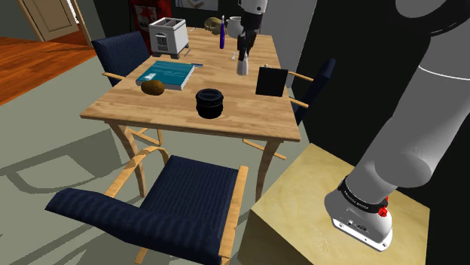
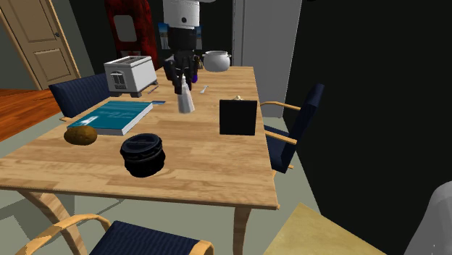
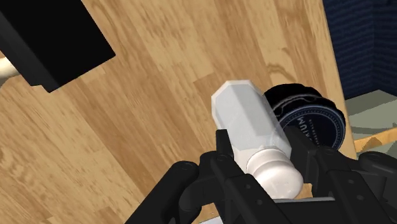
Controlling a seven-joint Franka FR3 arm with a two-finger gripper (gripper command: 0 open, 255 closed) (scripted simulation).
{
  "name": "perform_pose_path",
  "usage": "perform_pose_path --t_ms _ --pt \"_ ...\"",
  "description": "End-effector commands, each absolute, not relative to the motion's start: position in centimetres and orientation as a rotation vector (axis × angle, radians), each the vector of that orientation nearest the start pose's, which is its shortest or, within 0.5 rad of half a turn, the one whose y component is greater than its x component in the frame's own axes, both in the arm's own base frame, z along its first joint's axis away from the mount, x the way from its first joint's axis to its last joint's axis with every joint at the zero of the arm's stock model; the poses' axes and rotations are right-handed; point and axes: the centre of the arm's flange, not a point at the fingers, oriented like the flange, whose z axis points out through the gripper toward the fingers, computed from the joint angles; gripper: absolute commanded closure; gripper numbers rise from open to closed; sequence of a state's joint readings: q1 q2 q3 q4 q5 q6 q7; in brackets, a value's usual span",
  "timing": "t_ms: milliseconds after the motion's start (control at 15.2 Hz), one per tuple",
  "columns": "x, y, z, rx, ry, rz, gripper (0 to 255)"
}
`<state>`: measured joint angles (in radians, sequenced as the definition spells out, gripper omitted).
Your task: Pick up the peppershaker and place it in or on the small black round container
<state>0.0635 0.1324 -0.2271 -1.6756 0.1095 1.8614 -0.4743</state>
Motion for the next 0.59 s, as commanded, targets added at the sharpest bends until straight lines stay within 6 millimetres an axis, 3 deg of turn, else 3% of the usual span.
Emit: perform_pose_path --t_ms 0,528 --pt "61.3 -6.1 52.8 -3.054 -0.437 -0.121 255" --pt "65.0 3.8 53.9 -3.054 -0.437 -0.121 255"
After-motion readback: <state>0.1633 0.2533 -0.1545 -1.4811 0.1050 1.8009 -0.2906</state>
